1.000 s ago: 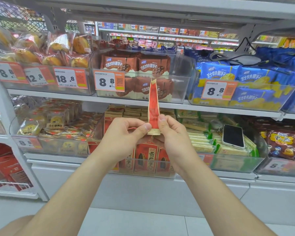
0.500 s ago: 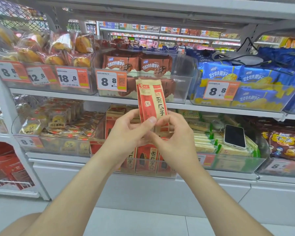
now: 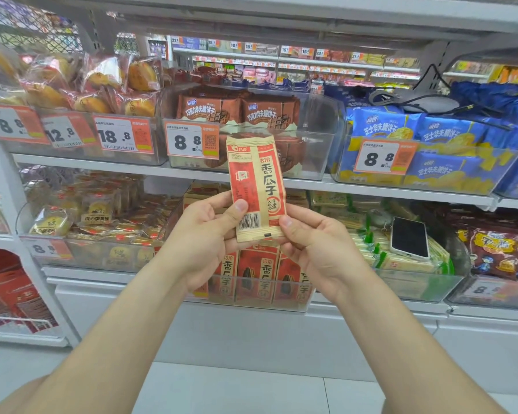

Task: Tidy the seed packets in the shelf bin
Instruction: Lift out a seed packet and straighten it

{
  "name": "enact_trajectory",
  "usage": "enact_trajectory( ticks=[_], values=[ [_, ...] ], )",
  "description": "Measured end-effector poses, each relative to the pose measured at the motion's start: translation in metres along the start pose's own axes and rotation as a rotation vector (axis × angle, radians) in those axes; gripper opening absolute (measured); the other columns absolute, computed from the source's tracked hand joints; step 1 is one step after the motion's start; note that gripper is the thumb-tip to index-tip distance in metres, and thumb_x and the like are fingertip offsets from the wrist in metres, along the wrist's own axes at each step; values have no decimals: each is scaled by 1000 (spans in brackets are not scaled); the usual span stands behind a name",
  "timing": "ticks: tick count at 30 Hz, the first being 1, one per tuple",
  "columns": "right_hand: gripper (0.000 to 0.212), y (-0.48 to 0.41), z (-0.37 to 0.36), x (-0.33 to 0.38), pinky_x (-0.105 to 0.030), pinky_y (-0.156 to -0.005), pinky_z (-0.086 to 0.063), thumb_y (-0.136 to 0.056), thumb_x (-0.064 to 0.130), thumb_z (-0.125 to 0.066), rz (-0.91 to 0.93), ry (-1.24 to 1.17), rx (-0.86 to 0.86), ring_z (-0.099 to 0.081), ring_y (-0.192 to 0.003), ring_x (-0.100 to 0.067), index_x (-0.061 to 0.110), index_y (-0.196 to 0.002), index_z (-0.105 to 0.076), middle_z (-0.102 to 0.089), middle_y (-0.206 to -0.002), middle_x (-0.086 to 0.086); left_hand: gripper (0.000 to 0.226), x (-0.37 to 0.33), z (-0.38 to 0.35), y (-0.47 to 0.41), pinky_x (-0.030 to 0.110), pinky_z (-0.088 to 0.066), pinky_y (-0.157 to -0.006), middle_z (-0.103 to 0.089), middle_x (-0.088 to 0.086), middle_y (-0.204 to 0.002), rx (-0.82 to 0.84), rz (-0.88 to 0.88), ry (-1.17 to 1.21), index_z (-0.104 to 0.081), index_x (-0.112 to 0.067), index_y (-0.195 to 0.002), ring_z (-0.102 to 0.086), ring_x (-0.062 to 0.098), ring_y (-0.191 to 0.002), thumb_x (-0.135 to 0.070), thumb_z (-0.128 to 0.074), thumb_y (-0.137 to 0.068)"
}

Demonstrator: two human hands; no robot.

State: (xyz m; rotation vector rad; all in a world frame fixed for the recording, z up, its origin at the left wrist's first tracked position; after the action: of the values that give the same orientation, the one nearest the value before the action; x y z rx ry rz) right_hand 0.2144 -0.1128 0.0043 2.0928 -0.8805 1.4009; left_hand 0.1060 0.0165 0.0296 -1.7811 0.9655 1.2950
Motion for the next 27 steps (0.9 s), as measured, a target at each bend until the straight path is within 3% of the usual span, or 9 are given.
enact_trajectory(
  ticks=[4,8,12,14,16,18,21,25,27],
  values=[
    [27,3,-1,2,-18,-59,-55,-100,2,-68,-11,7,2,-72,-70,-9,7,-126,-74,-82,-107,-11,28,-1,-1,2,40,-66,-93,-80,9,-123,-14,27,6,-67,-16,-136,-78,28,-114,-16,-52,-112],
    [38,7,2,15,-24,-63,-61,-97,1,-74,55,408,-20,-80,-83,-20,12,-133,-69,-83,-97,-9,28,2,10,1,53,-61,-99,-83,7,-111,-205,31,-2,-75,-16,-119,-80,22,-102,-25,-49,-115],
    [43,15,-17,-9,-39,-78,-66,-96,2,-77,-78,663,269,-79,-85,-20,17,-135,-65,-82,-94,-12,41,8,13,7,38,-63,-78,-84,1,-96,-344,50,-122,-75,-23,-112,-82,19,-89,-42,-39,-117],
    [31,16,-19,-13,-45,-91,-64,-97,28,-79,-75,713,288,-80,-95,-19,22,-127,-71,-83,-101,-4,40,10,7,10,33,-63,-72,-84,0,-94,-314,49,-190,-77,-25,-108,-81,17,-85,-38,-41,-117],
    [39,11,-14,-4,-48,-91,-64,-101,52,-65,-19,636,161,-81,-94,-22,19,-117,-76,-83,-100,-2,35,13,-2,12,36,-65,-76,-84,2,-96,-252,43,-218,-79,-24,-109,-81,20,-89,-31,-46,-116],
    [46,6,-6,9,-51,-89,-64,-109,54,-48,111,618,-20,-80,-88,-22,17,-109,-76,-83,-93,-1,29,16,-11,12,42,-66,-82,-84,2,-101,-199,27,-227,-78,-23,-115,-81,24,-97,-27,-50,-115],
    [44,8,3,14,-55,-92,-60,-112,54,-41,277,646,-208,-78,-91,-20,27,-106,-75,-81,-93,5,26,26,-21,11,54,-64,-95,-83,7,-111,-172,37,-106,-75,-17,-124,-80,28,-105,-21,-51,-115],
    [41,12,-3,4,-54,-89,-64,-113,45,-45,169,250,-241,-79,-97,-34,16,-110,-74,-82,-98,-9,32,34,-22,8,64,-59,-100,-81,14,-117,-174,83,27,-74,-15,-127,-78,33,-110,-20,-45,-116],
    [42,13,-6,2,-56,-87,-63,-112,45,-47,119,172,-226,-78,-99,-37,12,-111,-73,-81,-100,-14,32,35,-21,7,66,-58,-101,-80,14,-117,-181,89,56,-75,-15,-127,-78,34,-111,-20,-45,-116]
  ],
)
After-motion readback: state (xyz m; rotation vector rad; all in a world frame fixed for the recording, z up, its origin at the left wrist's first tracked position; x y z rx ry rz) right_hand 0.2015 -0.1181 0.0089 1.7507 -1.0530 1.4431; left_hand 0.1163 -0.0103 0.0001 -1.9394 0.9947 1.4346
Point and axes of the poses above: each hand's wrist, its own y-axis away from the middle knuckle, its own z-axis out of the back of the hand, x = y × z, the point moved 8 cm from there along -y, towards the middle knuckle
